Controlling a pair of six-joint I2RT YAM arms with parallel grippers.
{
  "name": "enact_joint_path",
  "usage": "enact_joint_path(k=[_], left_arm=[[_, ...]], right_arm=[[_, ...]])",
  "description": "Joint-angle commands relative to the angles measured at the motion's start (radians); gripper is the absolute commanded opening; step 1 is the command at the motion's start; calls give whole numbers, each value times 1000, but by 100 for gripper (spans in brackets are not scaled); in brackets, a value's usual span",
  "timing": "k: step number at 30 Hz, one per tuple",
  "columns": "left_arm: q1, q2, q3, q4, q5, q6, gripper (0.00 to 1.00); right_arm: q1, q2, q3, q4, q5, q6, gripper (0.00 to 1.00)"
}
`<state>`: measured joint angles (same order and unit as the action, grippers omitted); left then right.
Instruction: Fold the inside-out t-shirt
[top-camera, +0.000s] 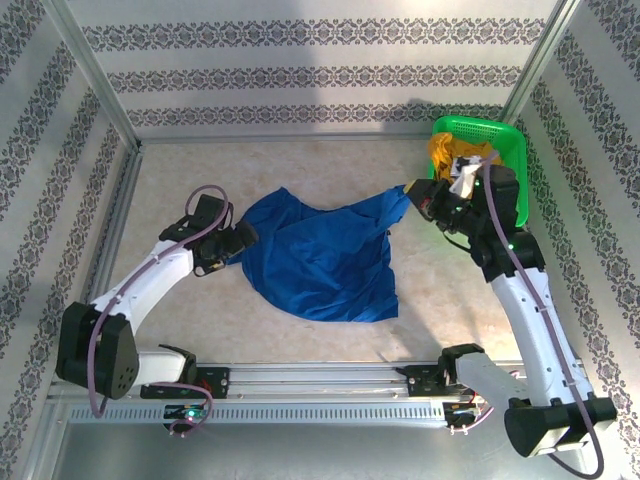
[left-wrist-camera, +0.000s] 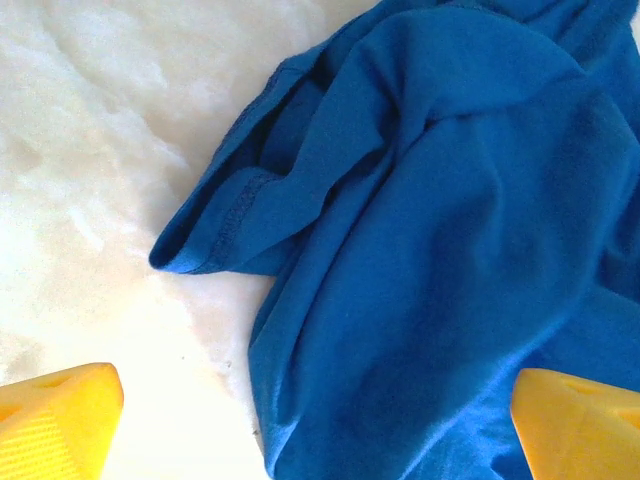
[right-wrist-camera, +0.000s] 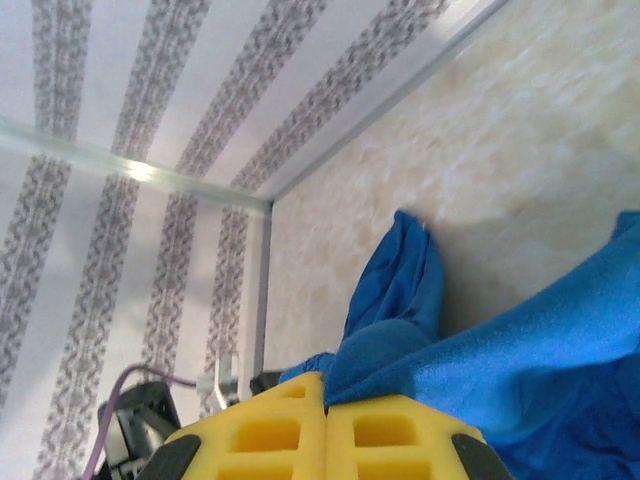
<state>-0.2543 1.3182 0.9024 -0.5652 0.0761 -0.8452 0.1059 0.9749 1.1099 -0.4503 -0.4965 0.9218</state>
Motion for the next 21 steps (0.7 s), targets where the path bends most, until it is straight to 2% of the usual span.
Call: enact_joint_path(k=[1, 3, 7, 13, 21], left_arm=[[22, 53, 58, 55, 15, 34, 100], [27, 115, 101, 80, 37, 76, 100], [27, 291, 267, 100, 107, 197, 98], [3, 586, 621, -38, 173, 354, 94], [-109, 902, 1051, -231, 97, 474, 94]], right_arm=[[-55, -54, 45, -16, 49, 28, 0], [-73, -79, 35, -17, 69, 40, 0], [-74, -84, -43, -7, 3, 81, 0], [-48, -225, -285, -125, 24, 71, 0], [-40, -472, -525, -282, 97, 135, 0]])
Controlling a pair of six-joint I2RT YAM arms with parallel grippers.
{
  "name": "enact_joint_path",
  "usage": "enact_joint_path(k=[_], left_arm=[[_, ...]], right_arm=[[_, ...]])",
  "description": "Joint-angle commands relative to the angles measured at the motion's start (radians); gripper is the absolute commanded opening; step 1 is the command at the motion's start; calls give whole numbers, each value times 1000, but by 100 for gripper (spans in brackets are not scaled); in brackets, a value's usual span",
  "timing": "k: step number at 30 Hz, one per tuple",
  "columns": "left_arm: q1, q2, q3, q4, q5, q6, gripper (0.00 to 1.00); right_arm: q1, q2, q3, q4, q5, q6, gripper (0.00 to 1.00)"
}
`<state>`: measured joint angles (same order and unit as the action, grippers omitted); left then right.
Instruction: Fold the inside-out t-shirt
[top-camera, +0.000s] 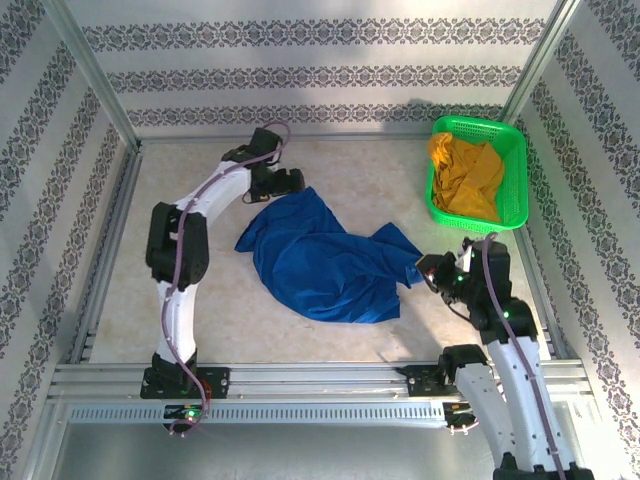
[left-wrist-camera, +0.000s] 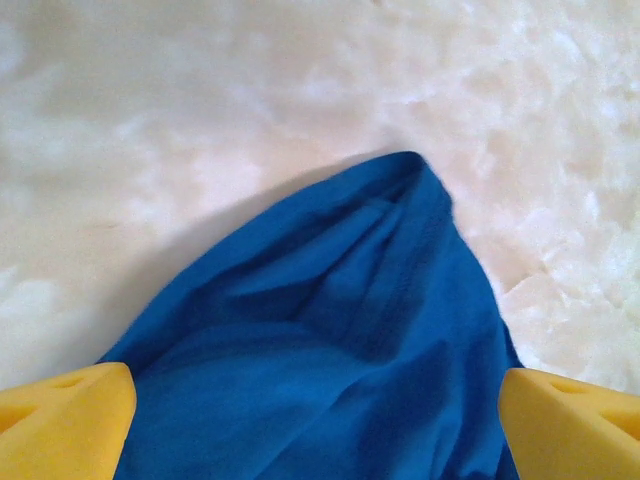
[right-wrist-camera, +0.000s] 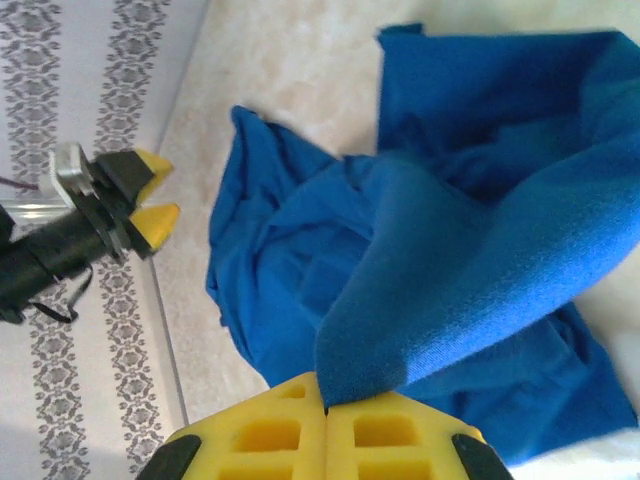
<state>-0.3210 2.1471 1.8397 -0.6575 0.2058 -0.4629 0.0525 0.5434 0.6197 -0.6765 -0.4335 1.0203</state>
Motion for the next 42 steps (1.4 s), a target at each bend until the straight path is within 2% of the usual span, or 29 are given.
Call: enact_joint_path(k=[1, 8, 10, 12, 14, 15, 18, 19, 24, 30, 34, 37, 42], left_arm=[[-53, 105, 156, -160, -47, 100, 94], [-104, 306, 421, -282, -142, 131, 92], [-109, 335, 455, -291, -152, 123, 87], [-110, 353, 469, -292, -159, 113, 78], [-110, 361, 467, -288, -168, 106, 65], [-110, 367, 467, -286, -168, 106, 53], [-108, 370, 482, -287, -175, 94, 3], [-104, 364, 505, -307, -195, 89, 0], [-30, 189, 616, -345, -230, 11, 0], [148, -99, 687, -247, -142, -176, 0], [255, -227, 685, -202, -110, -261, 0], [305, -291, 683, -201, -104, -276, 0], [363, -378, 647, -210, -103, -287, 0]], right_arm=[[15, -49, -42, -64, 37, 37, 0], [17, -31, -14, -84, 39, 1, 0], [16, -17, 0, -80, 39, -8, 0], [17, -2, 16, -66, 35, -10, 0], [16, 20, 36, -47, 25, -11, 0], [17, 37, 51, -35, 17, -11, 0], [15, 98, 115, 10, -11, -15, 0], [14, 128, 148, 30, -21, -16, 0], [0, 346, 403, 190, -100, -23, 0], [-40, 649, 908, 342, -133, 3, 0], [-88, 773, 1151, 401, -159, 59, 0], [-128, 812, 1241, 411, -176, 81, 0], [-207, 821, 1270, 468, -194, 147, 0]])
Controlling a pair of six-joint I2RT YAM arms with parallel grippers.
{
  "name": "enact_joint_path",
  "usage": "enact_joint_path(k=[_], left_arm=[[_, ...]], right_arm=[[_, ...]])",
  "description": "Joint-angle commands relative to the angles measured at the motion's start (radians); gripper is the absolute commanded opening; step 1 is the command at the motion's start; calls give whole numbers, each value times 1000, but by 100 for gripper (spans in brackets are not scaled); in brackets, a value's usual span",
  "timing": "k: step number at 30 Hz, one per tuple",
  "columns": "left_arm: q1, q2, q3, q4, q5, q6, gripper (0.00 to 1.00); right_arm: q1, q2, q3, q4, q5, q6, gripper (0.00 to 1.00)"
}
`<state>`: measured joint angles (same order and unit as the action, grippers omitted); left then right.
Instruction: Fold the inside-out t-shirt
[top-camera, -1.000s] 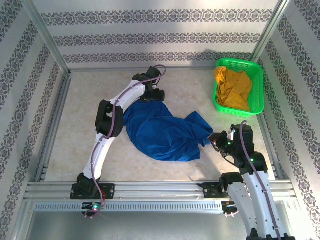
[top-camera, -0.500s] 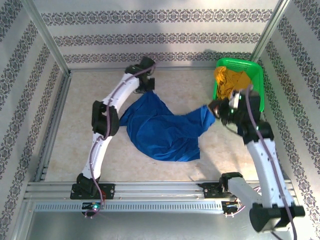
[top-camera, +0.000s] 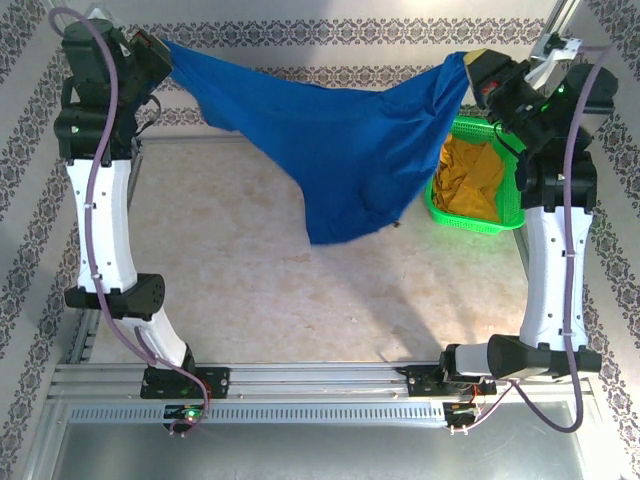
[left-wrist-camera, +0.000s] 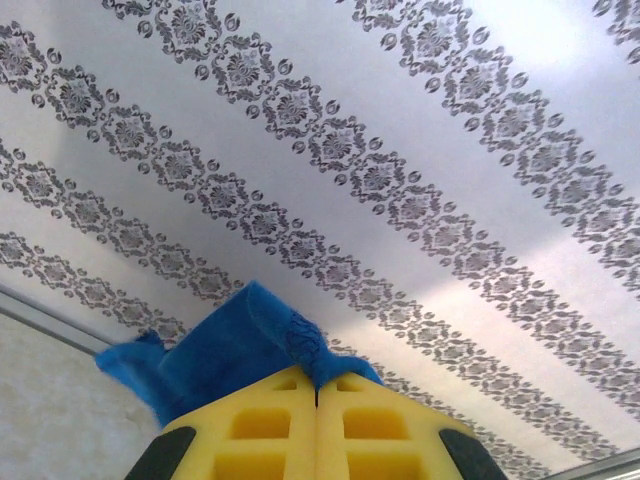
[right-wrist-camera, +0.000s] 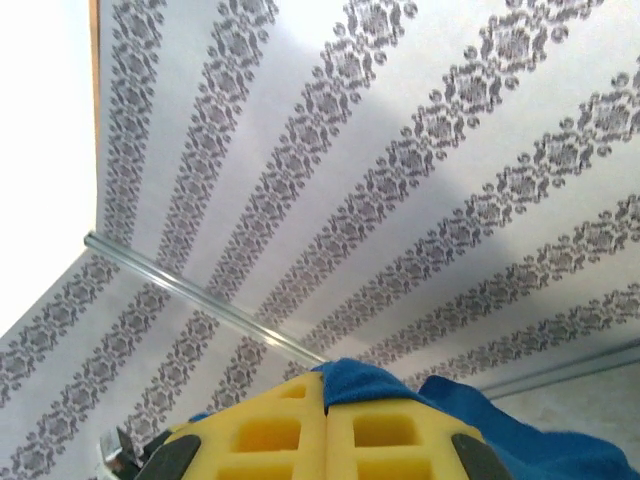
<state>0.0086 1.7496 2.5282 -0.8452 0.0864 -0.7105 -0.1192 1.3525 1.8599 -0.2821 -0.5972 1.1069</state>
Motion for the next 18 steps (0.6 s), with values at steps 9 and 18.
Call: enact_joint_path(k=[9, 18], left_arm=[[47, -188, -211, 62, 20, -92, 0], [50, -62, -396, 103, 101, -113, 0]], right_arm=[[-49, -31, 119, 107, -97, 136, 0], [86, 84, 66, 81, -66, 68, 0]])
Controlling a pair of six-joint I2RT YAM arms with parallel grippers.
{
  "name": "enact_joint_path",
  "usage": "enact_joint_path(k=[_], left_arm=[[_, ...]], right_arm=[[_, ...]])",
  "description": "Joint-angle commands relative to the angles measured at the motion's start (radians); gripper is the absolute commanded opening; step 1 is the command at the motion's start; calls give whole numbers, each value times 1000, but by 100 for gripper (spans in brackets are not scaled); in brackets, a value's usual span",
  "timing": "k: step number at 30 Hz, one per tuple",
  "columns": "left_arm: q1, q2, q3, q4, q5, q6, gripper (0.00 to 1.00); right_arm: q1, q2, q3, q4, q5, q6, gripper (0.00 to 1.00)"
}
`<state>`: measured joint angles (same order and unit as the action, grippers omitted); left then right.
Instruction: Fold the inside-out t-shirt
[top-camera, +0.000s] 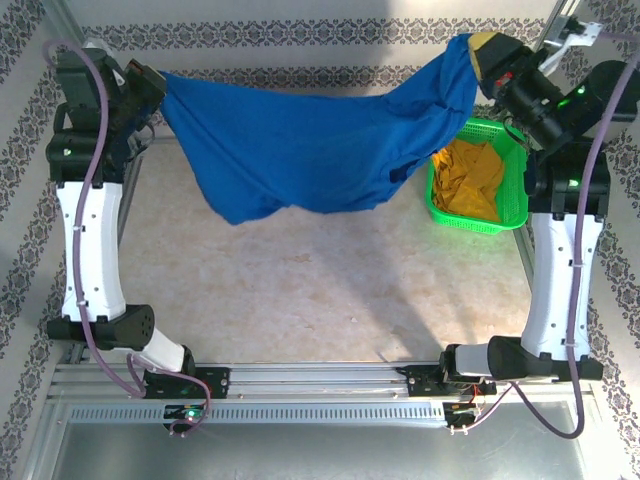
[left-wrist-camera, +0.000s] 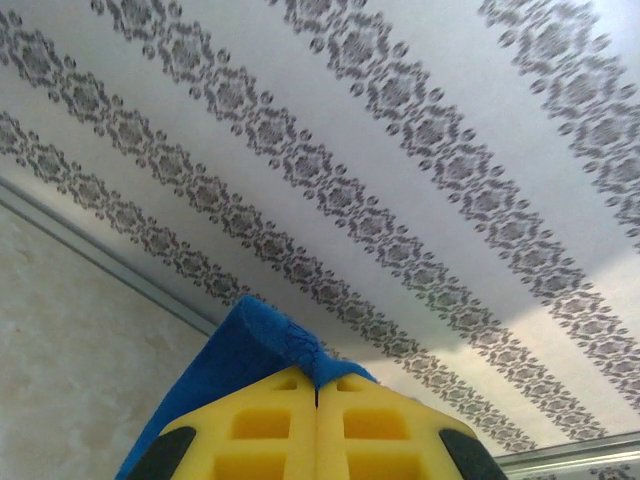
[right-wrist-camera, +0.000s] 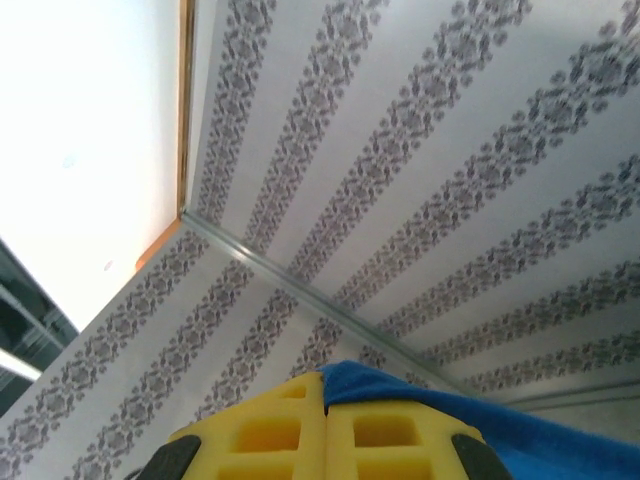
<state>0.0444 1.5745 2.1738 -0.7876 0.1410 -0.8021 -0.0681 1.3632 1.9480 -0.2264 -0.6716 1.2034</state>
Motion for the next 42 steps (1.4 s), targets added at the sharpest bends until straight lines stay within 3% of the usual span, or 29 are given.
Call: enact_joint_path(k=[1, 4, 7, 11, 13, 15, 21, 24, 27, 30, 35, 38, 42], left_arm=[[14, 150, -31, 44, 53, -20, 0], [15, 295, 69, 27, 63, -5, 0], [16, 485, 311, -38, 59, 1, 0], [42, 729, 747, -106, 63, -87, 0], [65, 715, 734, -37, 78, -161, 0], [73, 665, 699, 23, 69, -157, 0], [88, 489, 644, 3, 98, -89, 0], [70, 354, 500, -30, 128, 7, 0], [40, 122, 106, 15, 119, 104, 0], [31, -166, -474, 247, 101, 68, 0], [-13, -512, -1193, 378, 86, 24, 0], [-71, -636, -1483, 421, 90, -16, 0], [-175, -770, -1663, 406, 16, -48, 0]], right_arm=[[46, 107, -13, 31, 4, -35, 0], [80, 236, 74, 13, 18, -77, 0], [98, 423, 267, -12, 9, -89, 0], [109, 780, 818, -109, -43, -9, 0], [104, 956, 1123, -100, -30, 120, 0], [96, 994, 1172, -22, -24, 205, 0], [101, 695, 777, 102, -36, 36, 0], [101, 601, 708, 52, -113, -58, 0], [134, 449, 415, 9, -166, -184, 0], [177, 208, -128, 106, -110, -257, 0], [212, -101, -965, 184, 32, -349, 0], [212, -234, -1301, 168, 132, -401, 0], [209, -357, -1520, 102, 185, -406, 0]])
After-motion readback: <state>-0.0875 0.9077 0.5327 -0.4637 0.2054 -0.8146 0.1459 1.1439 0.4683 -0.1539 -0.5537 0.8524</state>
